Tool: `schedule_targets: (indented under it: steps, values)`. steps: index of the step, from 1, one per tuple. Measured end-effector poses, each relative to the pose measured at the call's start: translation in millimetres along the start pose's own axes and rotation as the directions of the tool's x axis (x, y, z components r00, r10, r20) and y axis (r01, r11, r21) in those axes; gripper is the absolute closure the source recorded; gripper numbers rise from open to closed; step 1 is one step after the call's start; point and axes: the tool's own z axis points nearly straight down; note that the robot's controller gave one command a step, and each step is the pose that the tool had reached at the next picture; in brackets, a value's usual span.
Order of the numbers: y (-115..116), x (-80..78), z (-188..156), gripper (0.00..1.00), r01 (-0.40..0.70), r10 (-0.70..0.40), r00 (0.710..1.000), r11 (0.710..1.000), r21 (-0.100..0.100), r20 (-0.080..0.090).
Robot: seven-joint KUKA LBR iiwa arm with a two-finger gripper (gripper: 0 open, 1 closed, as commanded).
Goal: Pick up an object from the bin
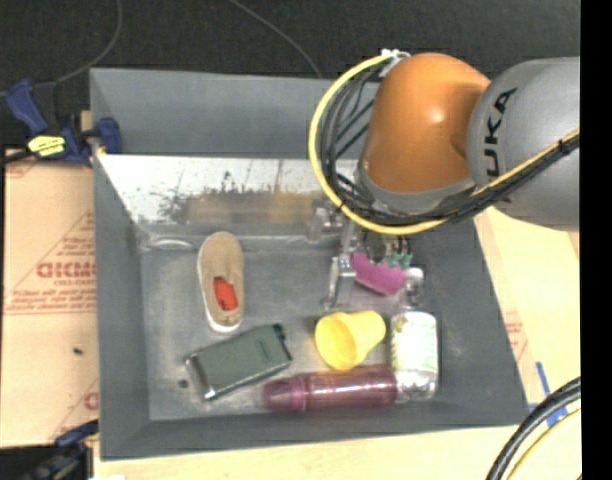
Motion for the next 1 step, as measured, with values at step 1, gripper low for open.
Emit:
schedule_targets:
  steps: [1]
  values:
    - [0.1,-1.2,-5.1,0.00,-0.001,0.001,1.000,1.000,-0.001,0.008]
